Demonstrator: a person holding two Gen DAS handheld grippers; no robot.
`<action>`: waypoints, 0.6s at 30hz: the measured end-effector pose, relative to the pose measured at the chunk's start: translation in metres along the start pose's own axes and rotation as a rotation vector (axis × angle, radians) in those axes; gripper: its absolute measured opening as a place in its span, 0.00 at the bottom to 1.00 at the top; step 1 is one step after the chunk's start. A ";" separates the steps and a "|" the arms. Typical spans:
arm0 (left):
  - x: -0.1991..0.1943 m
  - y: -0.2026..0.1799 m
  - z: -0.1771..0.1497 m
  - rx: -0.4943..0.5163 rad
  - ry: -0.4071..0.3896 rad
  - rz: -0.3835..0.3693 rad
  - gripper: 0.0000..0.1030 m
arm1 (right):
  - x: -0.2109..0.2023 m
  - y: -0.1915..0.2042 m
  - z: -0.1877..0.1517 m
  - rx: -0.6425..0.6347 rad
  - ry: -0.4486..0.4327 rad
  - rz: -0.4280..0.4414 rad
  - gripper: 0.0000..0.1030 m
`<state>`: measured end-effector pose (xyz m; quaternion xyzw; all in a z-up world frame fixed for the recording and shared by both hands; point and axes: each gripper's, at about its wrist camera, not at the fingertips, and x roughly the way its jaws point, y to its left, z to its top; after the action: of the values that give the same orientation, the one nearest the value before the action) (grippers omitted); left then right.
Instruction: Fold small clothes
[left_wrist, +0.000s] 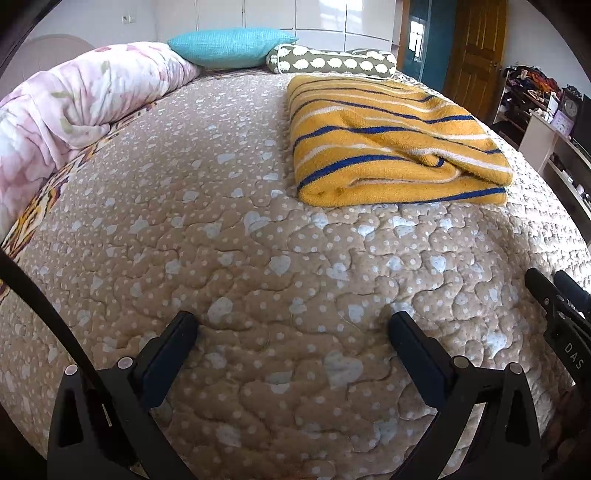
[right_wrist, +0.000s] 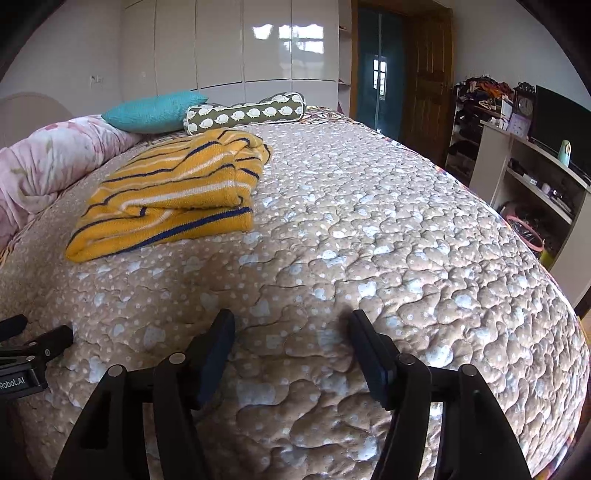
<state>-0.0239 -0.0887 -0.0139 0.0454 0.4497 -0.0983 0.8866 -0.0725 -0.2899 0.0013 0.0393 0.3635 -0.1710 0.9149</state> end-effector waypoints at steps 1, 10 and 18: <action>0.000 0.000 -0.001 0.001 -0.006 0.001 1.00 | 0.001 0.001 0.000 -0.002 0.000 -0.004 0.69; -0.002 -0.001 -0.004 0.005 -0.021 -0.004 1.00 | 0.004 0.009 0.000 -0.014 0.006 -0.054 0.74; -0.004 0.001 -0.006 0.009 -0.039 -0.013 1.00 | 0.005 0.009 -0.002 -0.001 0.005 -0.061 0.76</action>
<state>-0.0309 -0.0862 -0.0140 0.0445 0.4322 -0.1068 0.8943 -0.0678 -0.2827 -0.0037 0.0281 0.3667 -0.1985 0.9085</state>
